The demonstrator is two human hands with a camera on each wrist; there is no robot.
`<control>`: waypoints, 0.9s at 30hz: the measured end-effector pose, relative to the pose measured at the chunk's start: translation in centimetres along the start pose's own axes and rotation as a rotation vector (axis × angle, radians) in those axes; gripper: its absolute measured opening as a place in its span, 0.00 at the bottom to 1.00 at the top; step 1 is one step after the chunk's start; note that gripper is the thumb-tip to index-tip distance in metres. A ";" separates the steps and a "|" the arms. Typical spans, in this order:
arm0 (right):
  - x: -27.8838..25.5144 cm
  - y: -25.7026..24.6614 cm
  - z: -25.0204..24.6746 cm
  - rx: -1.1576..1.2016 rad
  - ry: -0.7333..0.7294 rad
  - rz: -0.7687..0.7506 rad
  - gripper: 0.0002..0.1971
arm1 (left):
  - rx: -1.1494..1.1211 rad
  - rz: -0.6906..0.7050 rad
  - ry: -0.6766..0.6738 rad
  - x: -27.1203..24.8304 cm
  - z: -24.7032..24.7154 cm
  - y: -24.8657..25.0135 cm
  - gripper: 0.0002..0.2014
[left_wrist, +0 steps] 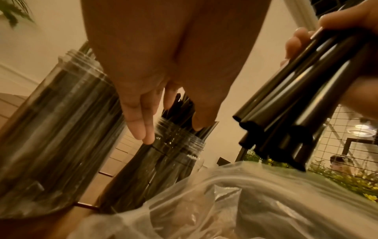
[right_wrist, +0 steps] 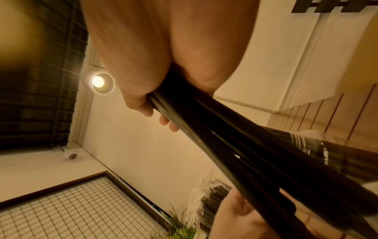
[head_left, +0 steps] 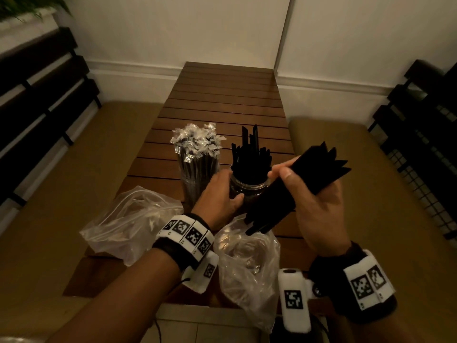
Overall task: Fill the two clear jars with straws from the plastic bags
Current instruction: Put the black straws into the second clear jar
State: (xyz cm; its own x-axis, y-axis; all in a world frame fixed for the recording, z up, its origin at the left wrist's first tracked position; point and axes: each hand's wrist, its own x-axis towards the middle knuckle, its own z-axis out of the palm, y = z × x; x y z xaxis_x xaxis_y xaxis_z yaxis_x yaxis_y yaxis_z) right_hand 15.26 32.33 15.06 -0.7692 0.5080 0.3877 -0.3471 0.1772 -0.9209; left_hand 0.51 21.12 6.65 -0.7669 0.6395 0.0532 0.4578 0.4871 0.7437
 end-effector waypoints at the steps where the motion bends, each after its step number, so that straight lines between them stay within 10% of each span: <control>1: 0.3 -0.1 -0.2 0.013 0.014 -0.002 0.06 | -0.016 -0.010 0.007 0.2 0.4 -0.2 0.26; 27: 8.7 4.4 -1.8 -0.035 0.297 0.063 0.04 | -0.259 -0.140 0.093 3.6 3.7 -0.6 0.51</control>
State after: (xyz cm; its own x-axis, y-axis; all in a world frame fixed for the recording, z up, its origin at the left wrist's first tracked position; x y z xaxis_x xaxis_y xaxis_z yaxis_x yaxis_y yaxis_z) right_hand 7.99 39.01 14.32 -0.5960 0.7423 0.3062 -0.2814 0.1641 -0.9454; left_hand -0.88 25.37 3.89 -0.8580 0.5135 -0.0099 0.2240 0.3915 0.8925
